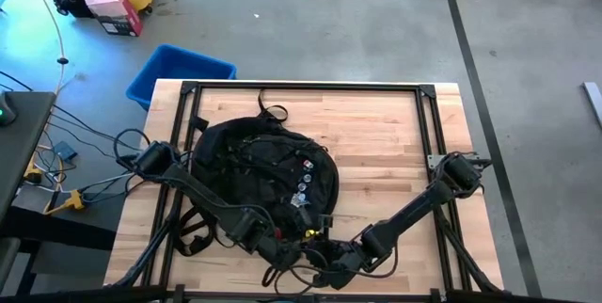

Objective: Unpack backpack
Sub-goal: Close the black backpack

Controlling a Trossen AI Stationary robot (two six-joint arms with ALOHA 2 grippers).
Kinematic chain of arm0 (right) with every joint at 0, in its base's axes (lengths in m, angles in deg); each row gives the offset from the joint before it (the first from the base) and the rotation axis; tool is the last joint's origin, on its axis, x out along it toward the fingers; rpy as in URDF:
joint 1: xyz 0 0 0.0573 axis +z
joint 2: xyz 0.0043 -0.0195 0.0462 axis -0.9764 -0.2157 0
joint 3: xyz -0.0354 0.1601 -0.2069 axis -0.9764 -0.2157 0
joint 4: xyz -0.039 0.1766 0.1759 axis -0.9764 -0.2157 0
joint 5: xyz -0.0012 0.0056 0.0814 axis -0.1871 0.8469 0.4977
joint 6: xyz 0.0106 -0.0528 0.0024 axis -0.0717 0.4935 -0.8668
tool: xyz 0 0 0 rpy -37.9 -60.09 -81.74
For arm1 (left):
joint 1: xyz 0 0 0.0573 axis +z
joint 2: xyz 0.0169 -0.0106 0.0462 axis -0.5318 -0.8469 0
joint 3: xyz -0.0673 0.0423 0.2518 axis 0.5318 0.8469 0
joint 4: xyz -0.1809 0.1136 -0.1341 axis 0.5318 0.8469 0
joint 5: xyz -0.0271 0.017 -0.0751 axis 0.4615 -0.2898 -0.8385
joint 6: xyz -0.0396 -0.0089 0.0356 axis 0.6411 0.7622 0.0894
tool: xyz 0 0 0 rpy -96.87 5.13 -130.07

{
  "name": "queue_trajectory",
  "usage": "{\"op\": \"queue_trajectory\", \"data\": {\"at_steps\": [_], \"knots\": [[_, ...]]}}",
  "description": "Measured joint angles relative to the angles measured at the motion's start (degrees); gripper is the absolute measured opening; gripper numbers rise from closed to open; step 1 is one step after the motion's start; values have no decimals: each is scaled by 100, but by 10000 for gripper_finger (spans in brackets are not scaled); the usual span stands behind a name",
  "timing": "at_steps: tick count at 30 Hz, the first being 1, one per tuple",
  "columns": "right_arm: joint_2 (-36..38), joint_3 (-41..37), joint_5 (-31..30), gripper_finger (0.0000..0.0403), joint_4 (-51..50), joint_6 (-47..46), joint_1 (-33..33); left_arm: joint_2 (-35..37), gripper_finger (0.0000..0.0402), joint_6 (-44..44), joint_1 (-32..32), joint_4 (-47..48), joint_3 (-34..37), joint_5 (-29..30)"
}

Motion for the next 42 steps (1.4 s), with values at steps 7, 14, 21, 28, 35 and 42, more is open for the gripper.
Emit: {"op": "queue_trajectory", "data": {"at_steps": [7, 14, 21, 28, 35, 42], "knots": [[0, 2, 15, 0, -28, -6, 0, -13, 51, 385, -32, -129, 0, 204], [12, 2, 24, 56, -341, -322, 9, -19, 8, 711, -185, 24, 0, 689], [313, 4, -231, 187, -1044, -19, 175, -19, 3, 1172, -281, 395, 0, 891], [-41, 10, -1473, 242, -1091, 1735, 287, -19, 2, 1356, -369, 487, 0, 1076], [-349, 2, -1919, 239, -1063, 1960, -160, -19, 1, 1605, -448, 521, 0, 1098], [-341, 2, -1223, 79, -1096, 938, -536, -2, 2, 2216, -634, 643, 9, 1328]]}}
